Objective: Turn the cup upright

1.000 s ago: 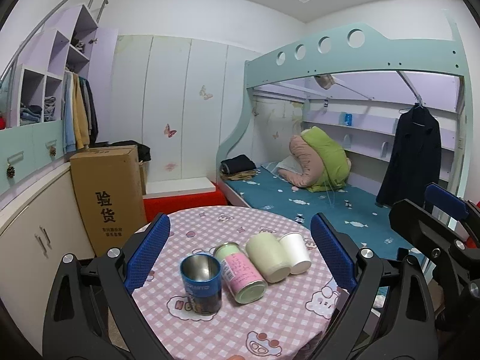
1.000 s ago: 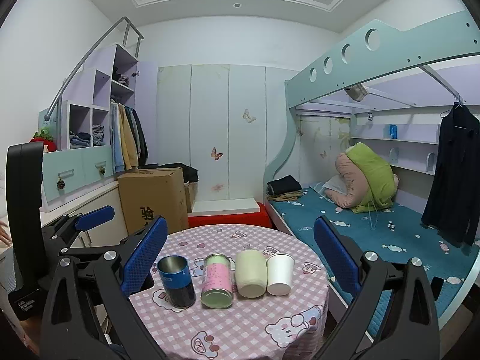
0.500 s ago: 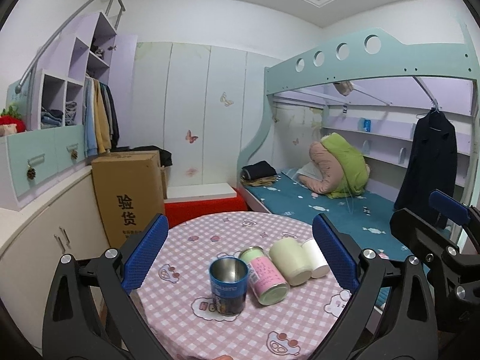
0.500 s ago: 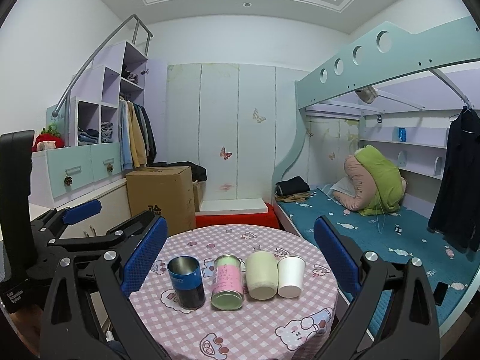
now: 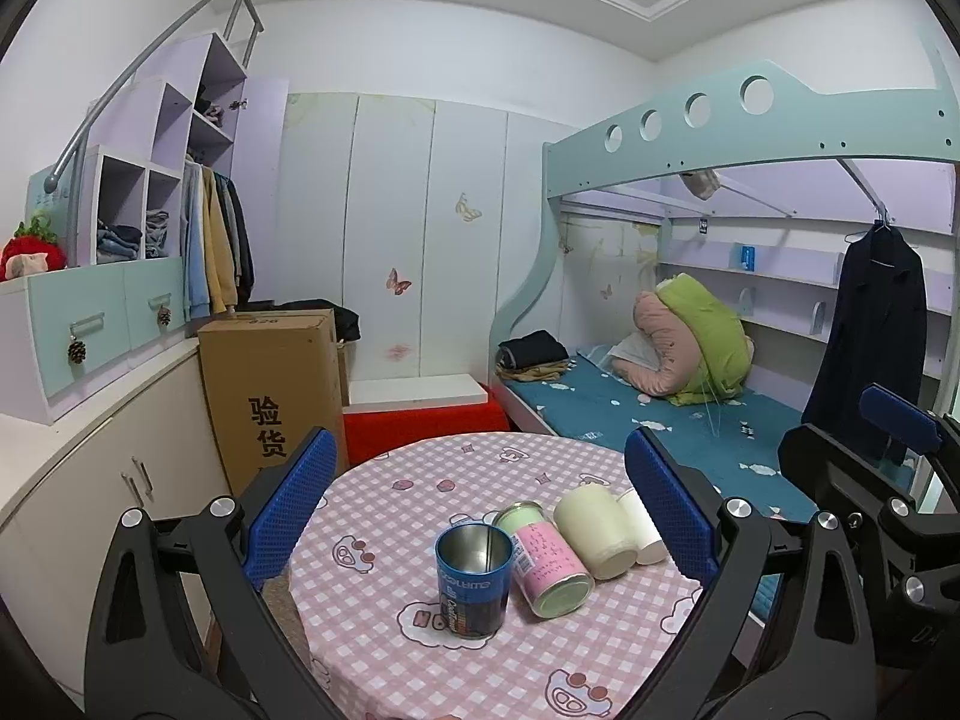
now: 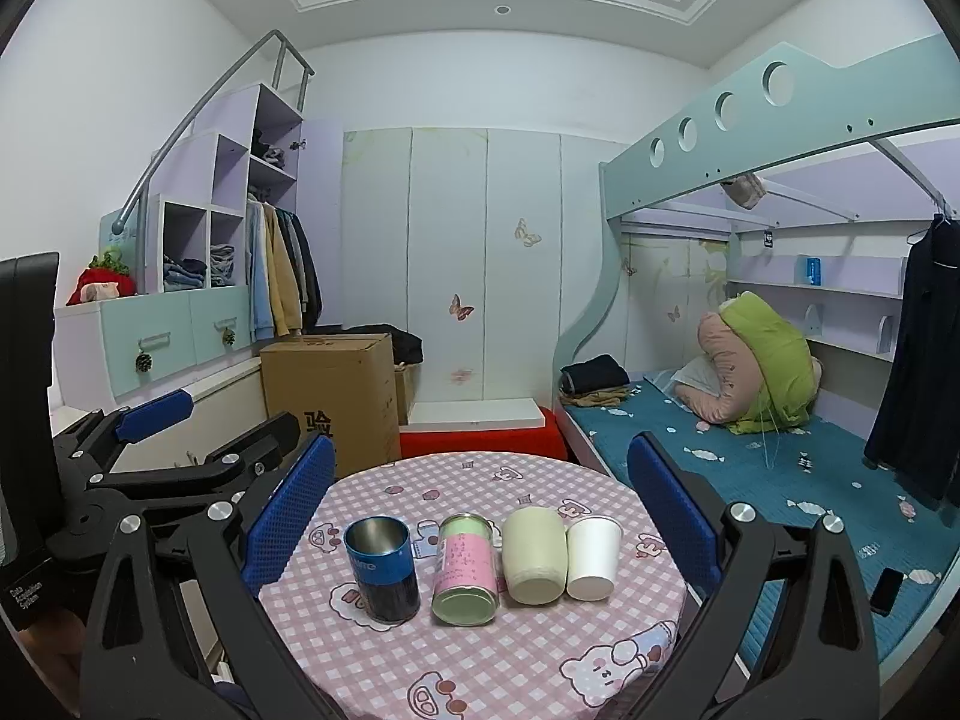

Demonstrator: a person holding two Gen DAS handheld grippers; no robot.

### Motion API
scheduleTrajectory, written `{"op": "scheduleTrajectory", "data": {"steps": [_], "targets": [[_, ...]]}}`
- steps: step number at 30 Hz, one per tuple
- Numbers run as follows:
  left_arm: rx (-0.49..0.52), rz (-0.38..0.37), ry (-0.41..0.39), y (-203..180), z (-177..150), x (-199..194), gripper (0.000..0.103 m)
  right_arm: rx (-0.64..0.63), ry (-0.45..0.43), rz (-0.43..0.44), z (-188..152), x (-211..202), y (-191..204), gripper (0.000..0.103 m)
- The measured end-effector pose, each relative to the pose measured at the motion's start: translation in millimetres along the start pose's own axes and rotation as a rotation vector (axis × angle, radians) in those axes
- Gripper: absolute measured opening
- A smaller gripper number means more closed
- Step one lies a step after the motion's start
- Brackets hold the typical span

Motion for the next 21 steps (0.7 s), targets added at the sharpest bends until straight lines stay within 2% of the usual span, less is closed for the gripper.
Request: {"op": "scheduleTrajectory", "data": {"steps": [21], "targets": [[0.001, 0.012, 0.004, 2.0, 0.5, 2.5, 0.097, 0.001, 0.004, 0.013, 1.8, 4.0, -1.6, 0.095]]}}
Point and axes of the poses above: each gripper's, at about its wrist camera, not at the fingertips, and x roughly the way its jaws point, y to its left, z to its top, the point moved 7 cm from there along x, roughly the way its jaws point
